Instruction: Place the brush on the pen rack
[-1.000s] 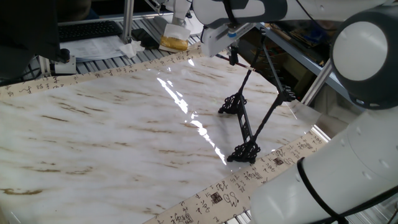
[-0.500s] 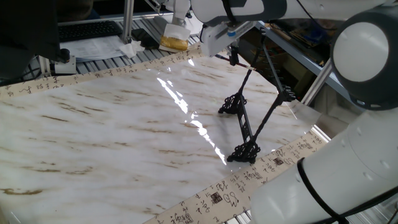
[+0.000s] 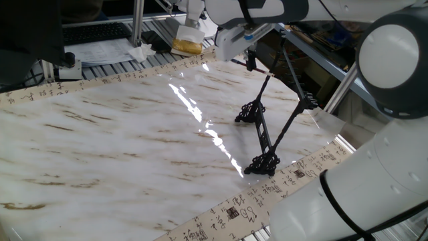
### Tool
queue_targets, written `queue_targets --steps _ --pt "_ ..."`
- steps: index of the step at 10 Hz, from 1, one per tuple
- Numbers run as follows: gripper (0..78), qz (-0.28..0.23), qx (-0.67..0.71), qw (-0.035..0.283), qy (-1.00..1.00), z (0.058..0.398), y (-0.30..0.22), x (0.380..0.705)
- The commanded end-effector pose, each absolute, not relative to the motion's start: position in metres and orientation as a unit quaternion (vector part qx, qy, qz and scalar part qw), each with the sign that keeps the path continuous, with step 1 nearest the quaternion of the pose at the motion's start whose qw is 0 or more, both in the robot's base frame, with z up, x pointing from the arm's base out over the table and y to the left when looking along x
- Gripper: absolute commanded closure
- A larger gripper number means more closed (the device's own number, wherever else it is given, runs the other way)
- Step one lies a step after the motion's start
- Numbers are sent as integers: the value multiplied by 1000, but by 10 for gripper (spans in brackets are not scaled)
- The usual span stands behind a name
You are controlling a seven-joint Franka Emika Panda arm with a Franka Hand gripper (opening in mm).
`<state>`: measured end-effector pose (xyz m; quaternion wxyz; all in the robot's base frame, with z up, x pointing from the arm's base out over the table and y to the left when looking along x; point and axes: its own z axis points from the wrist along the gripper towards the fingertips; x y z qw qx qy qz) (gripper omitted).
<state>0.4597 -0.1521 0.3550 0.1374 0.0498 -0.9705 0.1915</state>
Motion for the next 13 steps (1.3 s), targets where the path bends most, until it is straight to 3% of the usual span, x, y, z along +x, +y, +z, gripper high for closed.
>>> queue_targets --steps 1,8,12,13 --pt "764 192 46 137 -971 353 -151 461" --pt "764 186 88 143 -968 355 -146 467" --pt "764 190 94 135 -968 362 -140 459" --pt "764 188 99 117 -970 364 -138 457"
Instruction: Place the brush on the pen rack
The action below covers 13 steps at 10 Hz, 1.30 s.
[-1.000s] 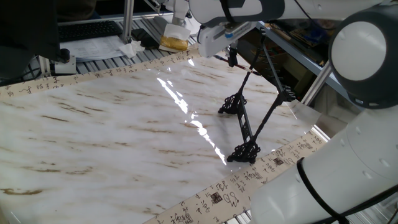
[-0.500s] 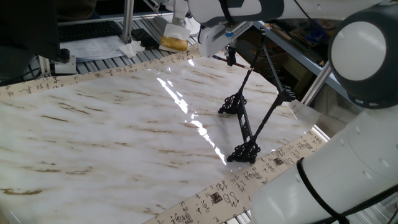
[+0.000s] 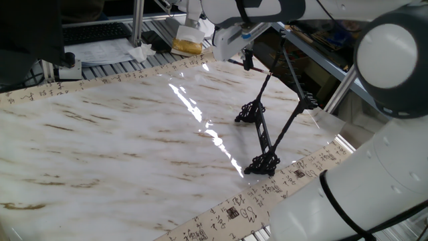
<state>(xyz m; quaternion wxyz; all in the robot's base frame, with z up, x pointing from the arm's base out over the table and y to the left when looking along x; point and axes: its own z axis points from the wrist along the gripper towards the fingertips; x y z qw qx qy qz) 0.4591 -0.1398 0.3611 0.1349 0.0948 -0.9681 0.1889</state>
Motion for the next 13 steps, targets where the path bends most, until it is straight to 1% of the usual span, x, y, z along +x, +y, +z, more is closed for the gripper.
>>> queue_targets --steps 1,3,6,8,9,12,13 --pt "764 190 103 99 -971 366 -135 453" --pt "764 182 106 85 -974 362 -132 452" --pt "764 182 107 85 -974 360 -132 451" --pt "764 179 108 79 -975 359 -130 448" --pt "764 185 109 75 -974 359 -130 448" --pt "764 188 109 74 -973 354 -135 456" --pt "764 189 108 75 -973 352 -139 463"
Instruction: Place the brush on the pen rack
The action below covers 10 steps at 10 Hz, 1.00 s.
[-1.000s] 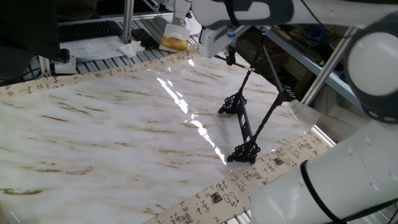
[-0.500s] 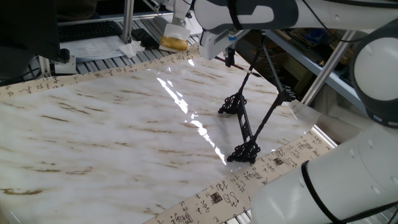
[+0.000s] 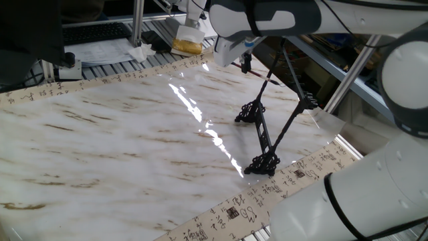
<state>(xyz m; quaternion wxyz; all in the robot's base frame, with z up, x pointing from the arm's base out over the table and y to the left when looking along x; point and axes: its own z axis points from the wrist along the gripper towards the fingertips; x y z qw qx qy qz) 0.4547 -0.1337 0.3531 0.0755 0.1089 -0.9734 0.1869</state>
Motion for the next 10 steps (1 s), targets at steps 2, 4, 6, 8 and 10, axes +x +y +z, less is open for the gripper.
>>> queue_targets --steps 2,4,6,8,10 --pt "764 192 108 76 -973 354 -150 471" --pt "764 190 108 75 -973 355 -153 473" --pt "764 186 110 70 -974 359 -153 471" --pt "764 191 109 71 -973 360 -153 471" --pt "764 189 109 71 -973 360 -153 471"
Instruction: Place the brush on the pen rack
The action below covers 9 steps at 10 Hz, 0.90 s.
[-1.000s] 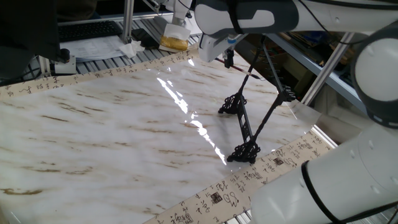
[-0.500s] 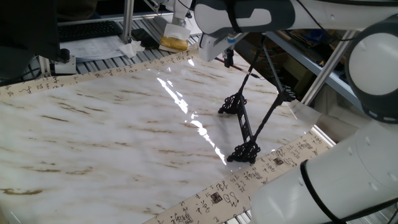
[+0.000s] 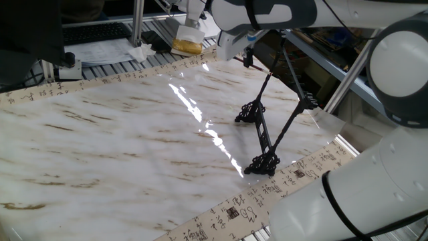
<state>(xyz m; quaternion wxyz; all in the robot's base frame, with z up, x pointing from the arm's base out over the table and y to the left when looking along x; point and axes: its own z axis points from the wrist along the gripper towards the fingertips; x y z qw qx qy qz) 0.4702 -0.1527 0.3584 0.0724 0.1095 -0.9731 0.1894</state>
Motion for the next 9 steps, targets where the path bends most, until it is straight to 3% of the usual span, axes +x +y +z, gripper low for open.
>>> queue_targets --steps 1,9 --pt "764 188 109 71 -973 360 -153 471" --pt "764 191 108 78 -973 360 -153 469"
